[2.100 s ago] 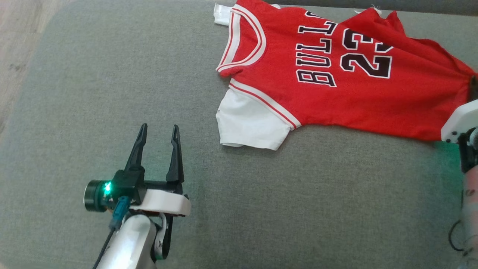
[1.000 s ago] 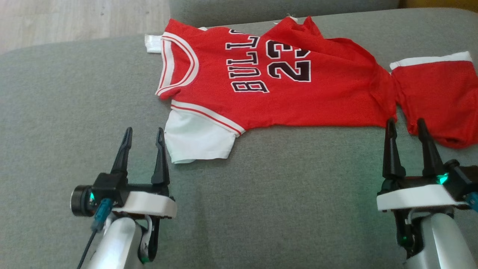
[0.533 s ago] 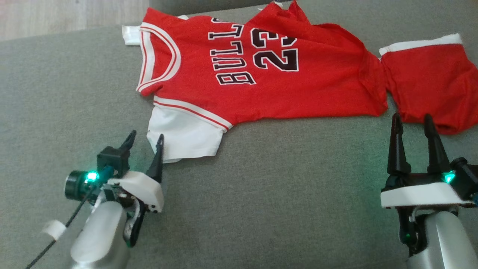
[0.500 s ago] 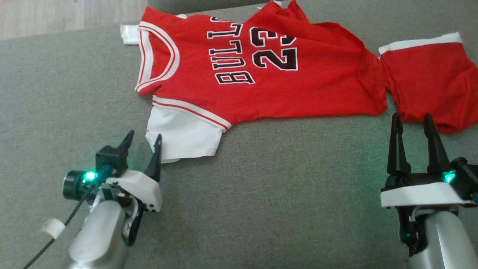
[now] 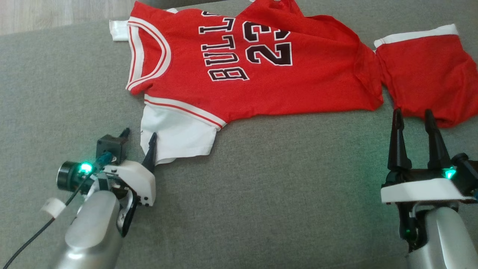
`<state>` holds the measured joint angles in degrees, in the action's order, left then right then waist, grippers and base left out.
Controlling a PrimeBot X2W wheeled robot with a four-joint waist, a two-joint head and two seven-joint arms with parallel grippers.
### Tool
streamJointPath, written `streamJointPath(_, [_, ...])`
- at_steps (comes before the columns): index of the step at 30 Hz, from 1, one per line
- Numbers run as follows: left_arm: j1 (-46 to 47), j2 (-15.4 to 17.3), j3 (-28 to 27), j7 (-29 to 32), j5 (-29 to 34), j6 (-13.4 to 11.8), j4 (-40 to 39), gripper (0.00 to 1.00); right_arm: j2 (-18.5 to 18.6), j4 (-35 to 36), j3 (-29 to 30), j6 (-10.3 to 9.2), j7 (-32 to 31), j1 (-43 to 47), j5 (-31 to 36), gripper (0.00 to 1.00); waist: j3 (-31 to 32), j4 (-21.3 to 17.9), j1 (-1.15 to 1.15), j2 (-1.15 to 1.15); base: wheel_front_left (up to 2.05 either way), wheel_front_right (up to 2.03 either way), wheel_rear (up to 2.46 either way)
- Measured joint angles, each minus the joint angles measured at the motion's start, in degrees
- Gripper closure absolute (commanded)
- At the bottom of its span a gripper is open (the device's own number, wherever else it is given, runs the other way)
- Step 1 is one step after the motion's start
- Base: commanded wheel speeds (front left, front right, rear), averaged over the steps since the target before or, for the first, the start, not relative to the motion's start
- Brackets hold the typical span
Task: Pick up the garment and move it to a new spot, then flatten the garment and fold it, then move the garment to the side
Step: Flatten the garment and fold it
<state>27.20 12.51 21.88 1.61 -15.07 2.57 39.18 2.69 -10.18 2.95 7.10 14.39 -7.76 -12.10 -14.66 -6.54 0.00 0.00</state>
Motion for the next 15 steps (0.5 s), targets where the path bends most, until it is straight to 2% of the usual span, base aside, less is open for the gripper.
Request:
streamJointPath(1, [0.0,-0.1,0.2,0.5,-0.1,0.3,0.0,0.50,0.0,-0.1,0.0,0.00,0.0,0.0,0.0,0.00,0.1,0.0,0.00,0.00,0.00,0.00,0.00])
streamJointPath(3, [0.2,-0.2,0.7,1.5,-0.5,1.1,0.0,0.76,0.0,-0.3,0.0,0.00,0.0,0.0,0.0,0.00,0.2,0.1,0.00,0.00,0.00,0.00,0.00])
streamJointPath(4, [0.3,-0.4,1.2,1.8,-0.6,1.3,0.0,1.00,0.0,-0.3,0.0,0.00,0.0,0.0,0.0,0.00,0.3,0.1,0.00,0.00,0.00,0.00,0.00])
streamJointPath(10, [0.1,-0.7,2.2,3.2,-1.7,2.3,-0.9,1.00,0.0,-1.0,-0.1,0.00,0.0,0.0,0.0,0.00,1.2,0.7,0.00,0.00,0.00,0.00,0.00])
streamJointPath(15, [-1.5,-0.7,0.7,-1.3,-2.3,-0.6,-4.0,1.00,0.0,-2.8,-0.5,0.00,0.0,0.0,0.0,0.00,2.1,1.7,0.00,0.00,0.00,0.00,0.00])
